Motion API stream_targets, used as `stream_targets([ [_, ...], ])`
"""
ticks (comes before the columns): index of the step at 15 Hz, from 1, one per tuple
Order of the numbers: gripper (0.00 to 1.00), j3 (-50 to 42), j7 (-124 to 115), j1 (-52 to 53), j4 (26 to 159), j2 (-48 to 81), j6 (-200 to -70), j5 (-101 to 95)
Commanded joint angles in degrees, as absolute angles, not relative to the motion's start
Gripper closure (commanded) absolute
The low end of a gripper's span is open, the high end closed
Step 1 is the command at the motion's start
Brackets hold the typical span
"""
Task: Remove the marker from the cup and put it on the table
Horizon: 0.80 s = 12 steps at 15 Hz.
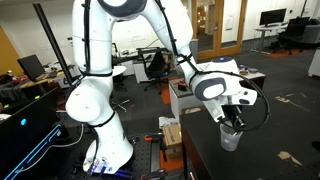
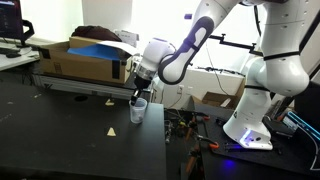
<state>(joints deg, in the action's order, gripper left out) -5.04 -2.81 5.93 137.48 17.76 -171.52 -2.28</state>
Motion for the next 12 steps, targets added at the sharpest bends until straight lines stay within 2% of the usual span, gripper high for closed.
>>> stream_targets([
  [1,0.95,-6.18,-5.52,6.62,137.54,15.94,-168.62,-3.32],
  [12,0.95,-9.47,-11.26,9.98,142.98,9.92,-168.88,-8.75],
])
